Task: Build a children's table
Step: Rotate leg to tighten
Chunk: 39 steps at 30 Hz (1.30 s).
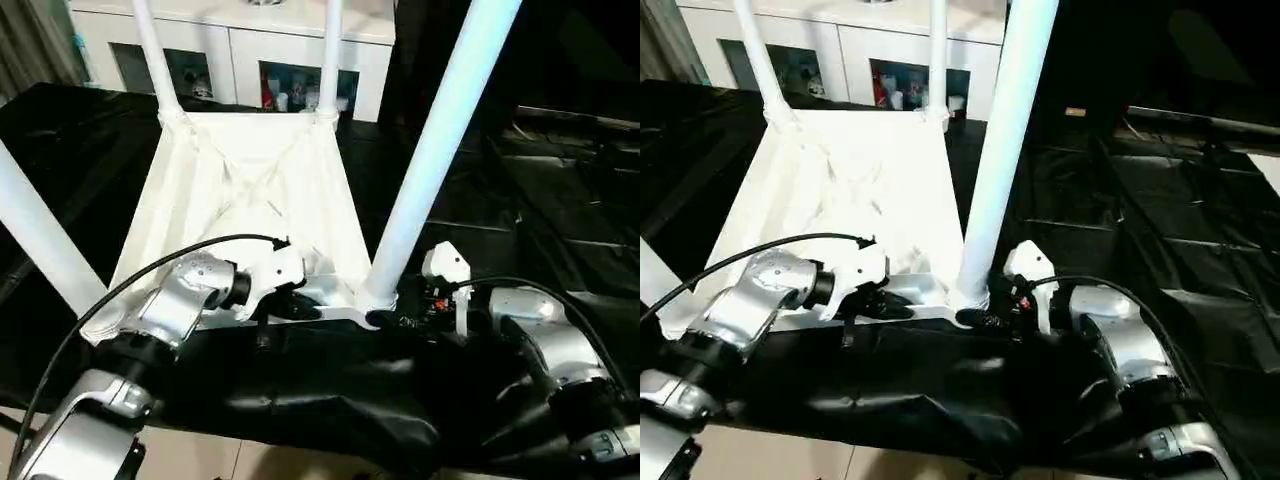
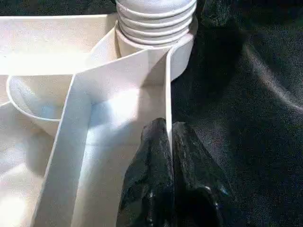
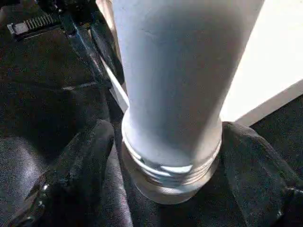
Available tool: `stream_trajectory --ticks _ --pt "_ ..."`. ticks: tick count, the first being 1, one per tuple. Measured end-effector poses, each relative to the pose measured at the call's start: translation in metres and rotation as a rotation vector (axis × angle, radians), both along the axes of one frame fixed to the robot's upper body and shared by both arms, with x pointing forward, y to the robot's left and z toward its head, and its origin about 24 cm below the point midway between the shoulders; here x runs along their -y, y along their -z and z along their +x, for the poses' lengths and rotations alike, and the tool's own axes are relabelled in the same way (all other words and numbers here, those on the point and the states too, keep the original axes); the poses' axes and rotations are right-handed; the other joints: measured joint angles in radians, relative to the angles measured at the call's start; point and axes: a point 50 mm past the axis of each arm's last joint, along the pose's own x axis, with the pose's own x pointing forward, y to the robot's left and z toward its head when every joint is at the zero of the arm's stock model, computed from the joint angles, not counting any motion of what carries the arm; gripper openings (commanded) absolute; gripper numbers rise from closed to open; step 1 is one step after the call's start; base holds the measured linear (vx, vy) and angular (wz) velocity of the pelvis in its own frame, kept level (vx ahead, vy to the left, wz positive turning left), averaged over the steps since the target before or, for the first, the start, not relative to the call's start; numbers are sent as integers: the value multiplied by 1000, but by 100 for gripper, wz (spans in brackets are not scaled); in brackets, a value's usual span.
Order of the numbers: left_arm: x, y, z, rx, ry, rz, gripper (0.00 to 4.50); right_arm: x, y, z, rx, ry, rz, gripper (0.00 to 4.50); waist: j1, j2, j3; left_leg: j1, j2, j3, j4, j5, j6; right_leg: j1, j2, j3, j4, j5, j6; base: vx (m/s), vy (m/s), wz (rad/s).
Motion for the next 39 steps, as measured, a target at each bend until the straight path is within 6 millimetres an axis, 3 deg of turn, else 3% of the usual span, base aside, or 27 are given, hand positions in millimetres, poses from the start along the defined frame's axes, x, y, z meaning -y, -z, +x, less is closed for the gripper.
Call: stream_trajectory --ticks 10,21,24,29,33,39 --pt "-1 -1 -2 -7 5 2 0 -4 -1 2 -4 -5 21 280 1 -2 0 0 -1 0 0 0 0 0 0 1 0 0 0 0 0 0" --pt "-2 0 -2 -15 -3 4 0 -7 3 2 -14 4 52 269 0 -3 -1 1 0 0 3 0 0 1 0 2 3 0 0 0 0 0" --pt "1 3 4 -10 -94 -9 0 -12 11 8 14 151 77 268 -5 -8 -2 4 0 0 6 0 0 2 1 5 8 0 0 0 0 0" --pt "24 7 22 33 -253 -4 0 -23 22 23 28 508 124 267 -16 -16 0 13 -4 -1 8 0 -1 3 1 12 13 -5 8 -10 0 -1" --pt "44 9 32 45 -368 3 0 -32 22 37 30 763 114 267 -23 -17 0 11 -6 -2 9 0 -1 3 1 12 4 -5 8 0 0 0" --pt "55 10 37 60 -402 8 0 -42 22 41 69 876 87 267 -24 -16 0 6 -9 -2 9 0 -1 3 0 14 -4 -5 8 0 0 0"
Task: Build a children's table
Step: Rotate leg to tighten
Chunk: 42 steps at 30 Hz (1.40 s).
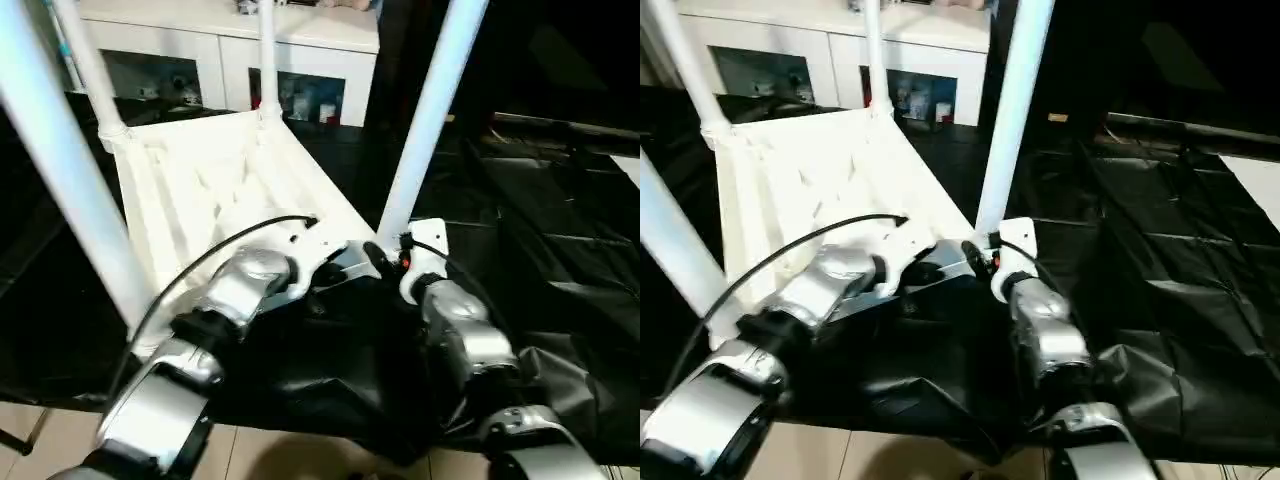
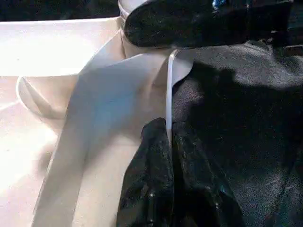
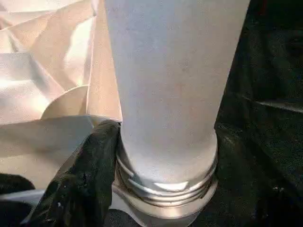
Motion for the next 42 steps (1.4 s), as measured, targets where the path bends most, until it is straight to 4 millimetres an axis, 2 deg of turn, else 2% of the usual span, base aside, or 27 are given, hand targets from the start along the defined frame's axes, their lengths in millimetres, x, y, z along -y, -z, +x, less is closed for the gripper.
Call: stream_trajectory --ticks 1,3,8,10,11,15,18,21,26,33,37,42 --pt "0 0 0 1 4 0 0 1 0 0 5 -4 0 267 0 0 0 0 0 0 0 0 0 0 0 0 0 0 0 0 0 0" --pt "0 -1 0 4 15 -1 0 2 1 -2 17 -15 5 322 1 0 0 -1 0 0 -1 0 0 0 0 0 0 1 -1 0 0 0" --pt "-9 -2 0 15 43 8 0 10 -3 -7 67 -127 27 364 2 0 0 -3 2 0 -4 0 0 -1 2 -1 2 4 -2 0 0 0" --pt "-16 -3 -2 17 70 11 0 12 -12 -8 93 -228 52 372 1 0 0 -5 3 -1 -5 0 0 -2 2 -4 2 6 -1 0 0 0" --pt "-17 -3 -4 16 89 12 0 17 -16 -10 91 -284 51 391 3 0 0 -5 3 -1 -5 0 0 -1 2 -4 2 6 -1 0 0 0" --pt "-31 -6 -13 -8 189 12 0 41 -23 -27 31 -575 -52 417 16 0 0 -5 4 -1 -8 0 0 0 2 -4 2 6 -2 0 0 0" --pt "-40 -8 -22 -32 258 11 0 55 -26 -39 -15 -745 -116 417 19 0 0 -6 5 0 -8 0 0 -1 2 -4 2 9 -6 0 0 0" --pt "-48 -11 -29 -63 316 2 0 57 -20 -47 -76 -841 -114 417 19 0 0 -7 5 0 -8 0 0 -2 2 -4 2 8 -5 0 0 0" --pt "-49 -14 -35 -77 364 0 0 57 -20 -48 -99 -879 -117 417 25 -1 0 -8 4 1 -7 -1 2 -7 2 -2 2 6 -5 11 2 0" --pt "-44 -13 -43 -107 402 -8 0 39 -23 -44 -72 -913 -81 417 30 0 0 -8 5 2 -5 -2 1 -7 1 -2 4 6 -7 0 0 0" --pt "-44 -12 -43 -115 402 -8 0 35 -21 -44 -71 -912 -61 417 29 0 0 -8 4 2 -1 -2 1 -6 1 0 6 6 -7 0 0 0" --pt "-44 -12 -45 -120 407 -10 0 36 -21 -44 -76 -915 -64 373 29 0 0 -8 5 2 -1 -2 1 -6 1 0 8 6 -6 0 0 0"
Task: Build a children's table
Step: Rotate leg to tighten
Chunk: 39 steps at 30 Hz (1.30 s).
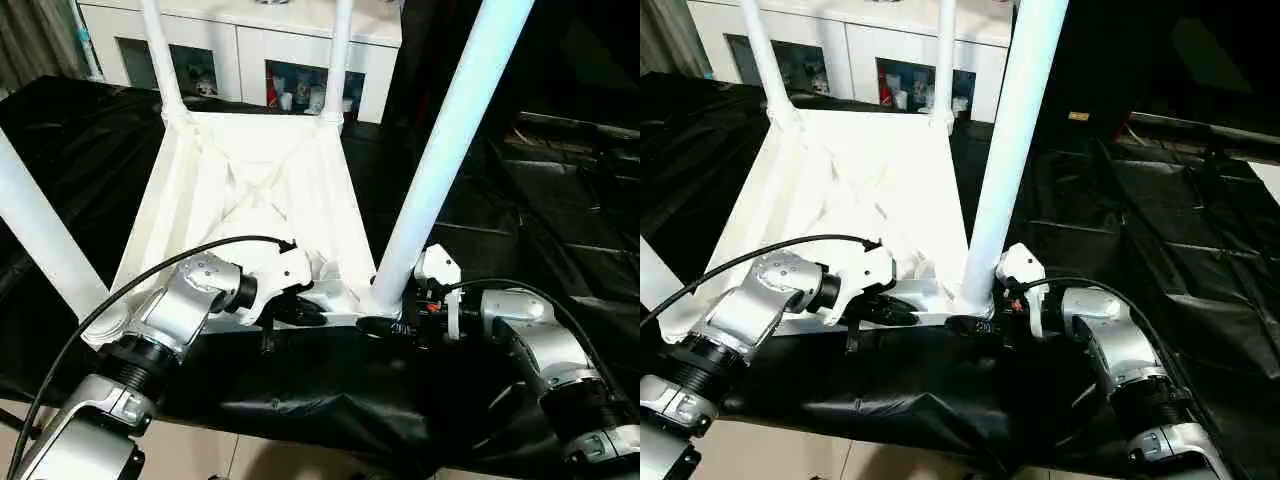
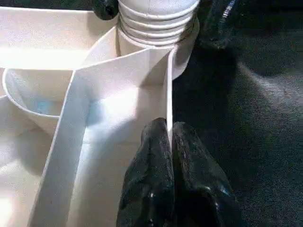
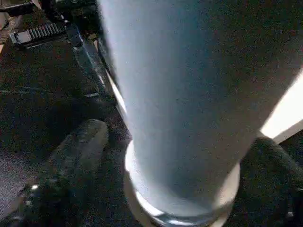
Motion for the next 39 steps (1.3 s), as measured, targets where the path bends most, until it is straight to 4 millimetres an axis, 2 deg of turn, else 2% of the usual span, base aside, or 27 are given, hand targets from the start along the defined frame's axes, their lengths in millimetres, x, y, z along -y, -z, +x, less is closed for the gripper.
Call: stream_trajectory --ticks 10,18,21,25,27,31,35,37,39 --pt "0 0 -1 0 0 0 0 2 -1 3 -6 -1 -5 284 -1 0 0 0 0 0 0 0 0 0 0 0 1 0 0 0 0 0" --pt "-1 1 -1 1 -7 2 0 2 0 4 0 10 -5 268 -2 0 0 0 0 0 1 0 0 0 0 0 1 0 0 0 0 0" --pt "2 4 6 14 -85 0 0 -3 10 10 18 171 31 267 -9 -1 -1 4 0 0 1 0 0 7 0 1 2 0 0 0 0 0" --pt "16 8 17 52 -198 -3 0 -9 18 22 38 426 71 267 -26 1 -2 5 -1 -1 2 0 -1 7 0 1 2 -4 6 0 0 0" --pt "27 11 24 71 -273 -9 0 -15 21 29 43 594 86 267 -28 4 -3 9 -1 -1 2 0 -1 7 0 1 1 -4 7 0 0 0" --pt "49 14 30 101 -367 -6 0 -22 23 38 60 849 70 267 -29 8 -3 7 -2 -3 2 0 -1 8 0 -1 -6 -4 7 0 0 0" --pt "57 15 33 107 -395 -1 0 -27 23 39 75 935 55 267 -28 15 -6 2 -3 -3 4 0 0 7 -1 0 -8 -4 7 0 0 0" --pt "60 15 34 106 -389 0 0 -29 23 39 78 933 68 323 -27 17 -6 1 -3 -3 4 0 0 7 -1 0 -8 -4 7 0 0 0" --pt "60 15 35 114 -384 0 0 -28 23 37 93 907 84 339 -29 19 -6 0 -3 -3 4 0 0 7 -1 0 -8 -4 7 0 0 0"
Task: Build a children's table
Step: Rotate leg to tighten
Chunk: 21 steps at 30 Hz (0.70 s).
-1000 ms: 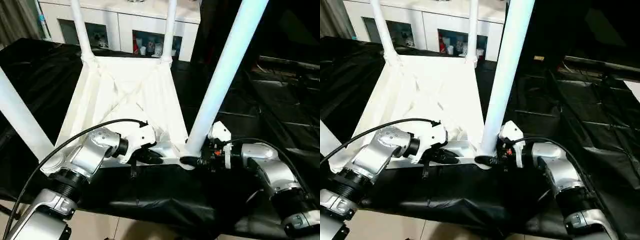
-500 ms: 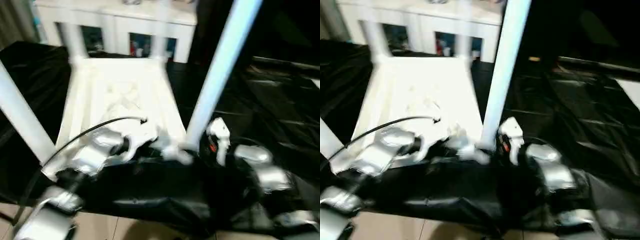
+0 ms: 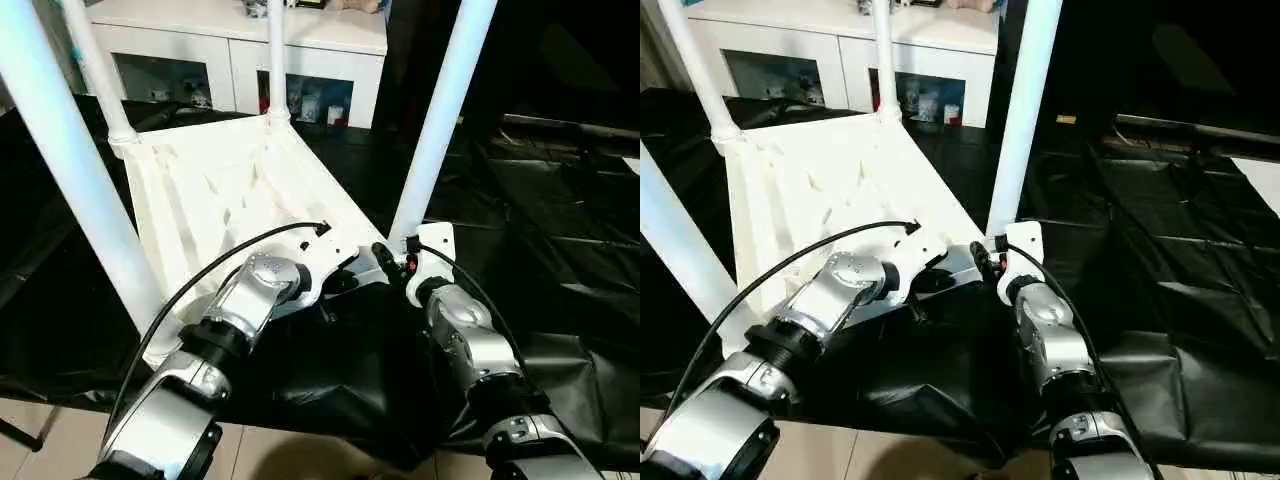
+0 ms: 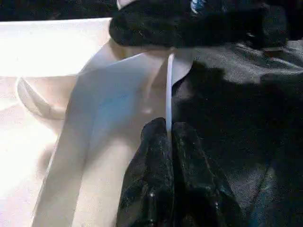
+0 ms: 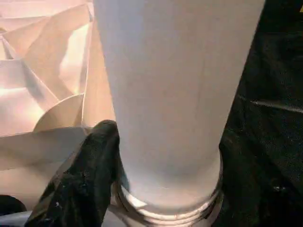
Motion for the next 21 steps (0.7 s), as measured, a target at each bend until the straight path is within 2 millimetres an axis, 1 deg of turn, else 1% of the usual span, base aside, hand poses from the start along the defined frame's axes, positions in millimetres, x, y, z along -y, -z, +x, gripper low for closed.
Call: stream_trajectory --ticks 3,5,7,8,11,13,17,20,21 --pt "-2 -1 1 10 -4 3 0 2 -2 -1 15 -32 10 371 -1 3 2 0 1 0 -1 0 0 -1 0 -1 1 0 0 0 0 0" --pt "-5 -2 2 19 0 6 0 8 -5 -1 12 -62 29 382 0 5 3 0 1 0 -1 0 0 -1 1 -1 1 0 0 0 0 0" --pt "-7 -3 1 23 8 5 0 13 -14 0 19 -121 72 390 -1 8 5 0 1 0 -2 0 0 -1 1 -1 1 1 -1 0 0 0" --pt "-9 -3 0 25 17 7 0 15 -19 0 26 -172 74 414 -1 8 5 -1 1 0 -3 0 0 -1 1 -1 1 1 -1 0 0 0" --pt "-16 -4 -6 14 83 5 0 32 -29 -9 23 -375 3 414 3 9 4 0 2 0 -5 0 0 -1 1 -2 1 2 -1 0 0 0" --pt "-25 -5 -11 4 144 5 0 46 -26 -20 -19 -499 -56 414 8 9 4 -1 2 0 -6 0 0 0 1 -2 3 2 -1 0 0 0" --pt "-38 -7 -17 -15 223 -1 0 53 -25 -28 -53 -631 -92 414 7 9 4 -1 2 0 -7 0 0 -1 1 -2 3 2 -1 0 0 0" --pt "-47 -8 -25 -46 308 -16 0 52 -27 -32 -61 -722 -110 414 11 9 4 -1 3 0 -8 0 0 -1 1 -2 3 5 -6 0 0 0" --pt "-48 -9 -28 -56 339 -17 0 52 -27 -33 -66 -742 -110 414 15 9 4 -1 3 0 -7 0 0 -1 1 -2 3 5 -6 0 0 0"
